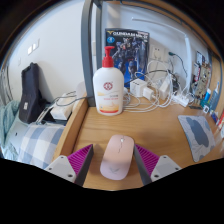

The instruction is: Arrange mouse

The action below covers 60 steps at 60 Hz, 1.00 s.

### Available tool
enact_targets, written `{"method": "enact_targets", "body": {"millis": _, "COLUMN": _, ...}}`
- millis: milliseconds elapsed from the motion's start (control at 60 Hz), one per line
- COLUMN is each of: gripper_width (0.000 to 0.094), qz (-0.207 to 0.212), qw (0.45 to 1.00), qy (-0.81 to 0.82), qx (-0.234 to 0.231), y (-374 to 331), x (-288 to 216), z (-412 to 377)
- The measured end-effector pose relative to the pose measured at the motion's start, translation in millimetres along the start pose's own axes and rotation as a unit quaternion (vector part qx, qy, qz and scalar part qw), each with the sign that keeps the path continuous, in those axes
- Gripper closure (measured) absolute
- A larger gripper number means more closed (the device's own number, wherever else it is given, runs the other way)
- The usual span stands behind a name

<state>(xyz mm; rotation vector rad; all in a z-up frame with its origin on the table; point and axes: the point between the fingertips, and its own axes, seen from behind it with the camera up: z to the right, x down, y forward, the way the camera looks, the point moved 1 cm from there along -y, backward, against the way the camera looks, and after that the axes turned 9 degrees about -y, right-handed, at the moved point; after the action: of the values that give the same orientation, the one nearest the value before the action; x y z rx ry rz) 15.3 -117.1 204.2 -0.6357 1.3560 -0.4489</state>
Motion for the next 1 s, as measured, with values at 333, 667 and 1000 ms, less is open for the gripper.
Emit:
{"method": "enact_targets", "body": {"millis": 333, "gripper_width": 0.0458, "qz": -0.011, "qw": 1.000, "qy": 0.000, "qx": -0.001, "y": -29, "x": -39, "z": 37}}
{"method": "enact_targets", "body": {"millis": 667, "gripper_width": 0.0646, "qz": -0.017, "qw": 1.000, "qy": -0.011, "qx": -0.013, "y": -46, "x": -46, "z": 51}}
{"method": "enact_targets", "body": {"millis": 1000, "gripper_width": 0.0667, "qz": -0.008, "qw": 0.998, "qy": -0.041, "qx": -0.047, "y": -74, "x": -75, "z": 85}}
